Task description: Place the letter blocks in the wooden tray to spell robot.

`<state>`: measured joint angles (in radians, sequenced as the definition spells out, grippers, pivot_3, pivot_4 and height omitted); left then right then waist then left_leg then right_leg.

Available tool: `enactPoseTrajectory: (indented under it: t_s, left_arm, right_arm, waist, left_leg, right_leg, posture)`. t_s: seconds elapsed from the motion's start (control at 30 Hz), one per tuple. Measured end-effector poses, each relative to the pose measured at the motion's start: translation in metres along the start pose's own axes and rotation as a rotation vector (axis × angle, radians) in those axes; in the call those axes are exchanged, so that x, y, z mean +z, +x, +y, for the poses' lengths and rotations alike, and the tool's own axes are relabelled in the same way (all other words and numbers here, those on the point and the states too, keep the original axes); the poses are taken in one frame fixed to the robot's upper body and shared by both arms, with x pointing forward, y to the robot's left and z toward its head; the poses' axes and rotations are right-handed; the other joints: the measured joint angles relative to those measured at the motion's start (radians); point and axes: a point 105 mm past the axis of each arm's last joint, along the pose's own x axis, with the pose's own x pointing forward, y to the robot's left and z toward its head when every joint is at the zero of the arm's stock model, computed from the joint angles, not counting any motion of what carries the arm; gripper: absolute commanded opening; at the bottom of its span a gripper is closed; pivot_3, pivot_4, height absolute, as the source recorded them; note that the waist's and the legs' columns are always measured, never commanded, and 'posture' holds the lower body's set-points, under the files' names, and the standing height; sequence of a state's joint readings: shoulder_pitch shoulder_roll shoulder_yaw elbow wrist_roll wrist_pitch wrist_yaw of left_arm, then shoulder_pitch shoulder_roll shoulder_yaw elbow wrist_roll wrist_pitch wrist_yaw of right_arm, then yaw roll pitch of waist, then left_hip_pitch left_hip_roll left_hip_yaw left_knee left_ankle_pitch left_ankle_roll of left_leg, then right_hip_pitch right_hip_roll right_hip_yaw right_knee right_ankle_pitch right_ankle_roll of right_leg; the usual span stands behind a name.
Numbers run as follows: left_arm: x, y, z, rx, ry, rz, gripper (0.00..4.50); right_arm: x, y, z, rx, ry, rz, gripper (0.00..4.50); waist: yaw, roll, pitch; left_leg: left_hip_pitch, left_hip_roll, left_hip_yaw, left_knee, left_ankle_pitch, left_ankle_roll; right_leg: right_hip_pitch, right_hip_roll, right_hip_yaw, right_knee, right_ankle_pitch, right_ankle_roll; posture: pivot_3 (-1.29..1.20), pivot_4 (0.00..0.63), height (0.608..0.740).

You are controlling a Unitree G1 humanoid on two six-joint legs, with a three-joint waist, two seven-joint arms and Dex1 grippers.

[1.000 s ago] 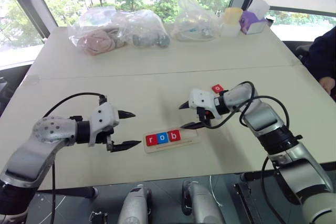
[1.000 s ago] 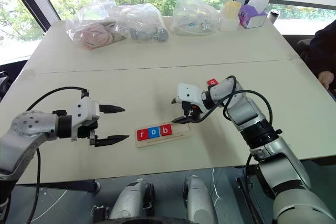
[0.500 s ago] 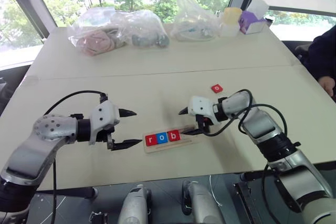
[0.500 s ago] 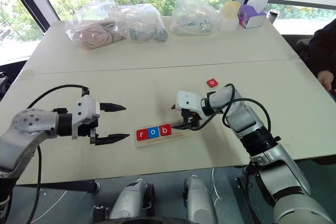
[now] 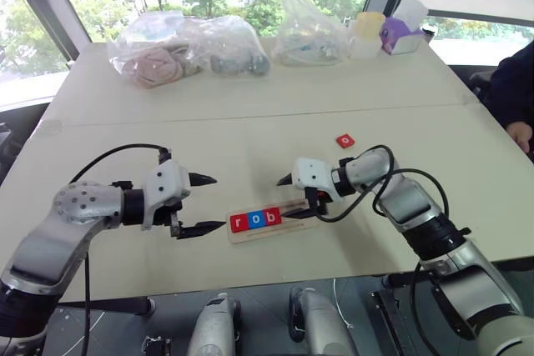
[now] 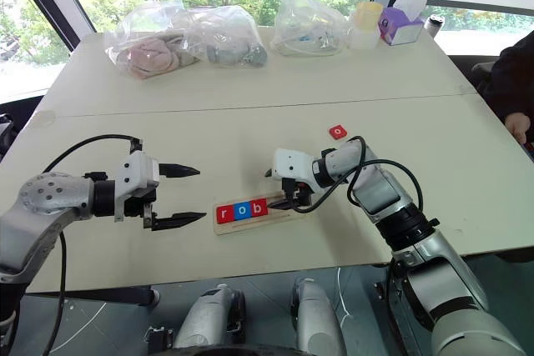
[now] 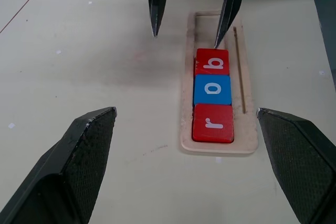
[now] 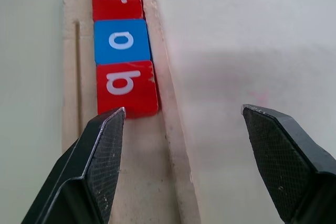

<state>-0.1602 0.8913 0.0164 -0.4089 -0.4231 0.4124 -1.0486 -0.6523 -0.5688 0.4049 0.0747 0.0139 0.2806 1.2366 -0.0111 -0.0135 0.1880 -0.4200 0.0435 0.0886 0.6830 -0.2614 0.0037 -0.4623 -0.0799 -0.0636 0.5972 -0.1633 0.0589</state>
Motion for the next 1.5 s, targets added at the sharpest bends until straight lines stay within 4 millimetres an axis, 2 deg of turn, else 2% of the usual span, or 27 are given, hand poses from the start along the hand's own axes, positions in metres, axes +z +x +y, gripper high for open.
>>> enactPoseTrajectory:
  t_s: [0.13,0.27,0.43,0.5,0.6,0.83,1.0,1.3,1.4,1.5]
  left_arm:
    - [0.0,0.0,0.0,-0.001,0.001,0.0,4.5]
    - [0.002,0.002,0.0,-0.001,0.003,-0.01,4.5]
    - [0.003,0.008,-0.003,-0.014,-0.003,-0.03,4.5]
    - [0.002,0.009,-0.004,-0.021,-0.006,-0.031,4.5]
    - [0.004,0.01,-0.003,-0.02,-0.003,-0.037,4.5]
    - [0.007,0.012,0.001,-0.015,0.008,-0.047,4.5]
    - [0.006,0.013,0.001,-0.012,0.013,-0.042,4.5]
    - [0.006,0.013,0.002,-0.009,0.013,-0.041,4.5]
    - [0.006,0.013,0.002,-0.007,0.013,-0.043,4.5]
    - [0.006,0.013,0.002,-0.005,0.014,-0.043,4.5]
  right_arm:
    - [-0.003,-0.017,-0.002,-0.001,-0.018,0.049,3.62]
    - [0.005,-0.037,-0.014,-0.075,-0.009,0.035,3.62]
    - [0.012,-0.062,-0.055,-0.387,0.095,-0.05,3.62]
    - [0.004,-0.068,-0.07,-0.529,0.161,-0.053,3.62]
    - [-0.019,-0.073,-0.085,-0.708,0.314,-0.01,3.62]
    - [-0.071,-0.081,-0.099,-1.033,0.563,0.119,3.62]
    - [-0.09,-0.081,-0.1,-1.088,0.646,0.153,3.62]
    - [-0.103,-0.081,-0.107,-1.097,0.739,0.122,3.62]
    - [-0.104,-0.079,-0.108,-1.083,0.753,0.106,2.81]
    - [-0.102,-0.075,-0.108,-1.065,0.764,0.093,1.26]
  waist:
    - [0.002,0.0,0.0]
    - [0.0,0.0,0.0]
    - [0.0,0.0,0.0]
    - [-0.001,0.0,0.0]
    - [0.0,0.0,0.0]
    - [-0.003,0.0,0.0]
    - [-0.006,0.0,0.0]
    - [-0.007,0.0,0.0]
    - [-0.007,0.0,0.0]
    - [-0.006,0.0,0.0]
  left_leg:
    - [0.0,0.0,0.0,0.0,0.0,0.0]
    - [0.0,0.0,0.0,0.0,0.0,0.0]
    - [0.0,0.0,0.0,0.0,0.0,0.0]
    - [0.0,0.0,0.001,0.0,0.0,0.0]
    - [-0.001,0.0,0.0,0.0,0.0,0.0]
    - [-0.002,0.0,0.0,0.0,0.0,0.0]
    - [-0.002,0.0,0.0,0.0,0.0,0.0]
    - [-0.002,0.0,0.0,0.0,0.0,0.0]
    - [-0.002,0.0,0.0,0.0,0.0,0.0]
    - [-0.001,0.0,-0.001,0.0,0.0,0.0]
  right_leg:
    - [0.0,-0.001,0.0,0.0,0.0,0.0]
    - [0.0,0.0,0.0,0.0,0.0,0.001]
    - [0.0,0.0,0.0,0.0,0.0,-0.001]
    - [0.0,0.0,0.0,0.0,0.001,-0.001]
    - [0.0,0.0,0.0,0.0,0.001,-0.001]
    - [-0.002,0.0,0.0,0.0,0.001,-0.001]
    - [-0.001,0.0,0.0,0.0,0.001,-0.001]
    - [-0.001,0.0,0.0,0.0,0.001,-0.001]
    - [-0.001,0.0,0.0,0.0,0.001,-0.001]
    - [-0.001,0.001,0.0,0.0,0.001,-0.001]
  posture:
    - [0.0,0.15,0.74]
    - [0.0,0.15,0.74]
    - [0.0,0.15,0.74]
    - [0.0,0.15,0.74]
    - [0.0,0.15,0.74]
    - [0.0,0.15,0.74]
    - [0.0,0.15,0.74]
    - [0.0,0.15,0.74]
    - [0.0,0.15,0.74]
    - [0.0,0.15,0.74]
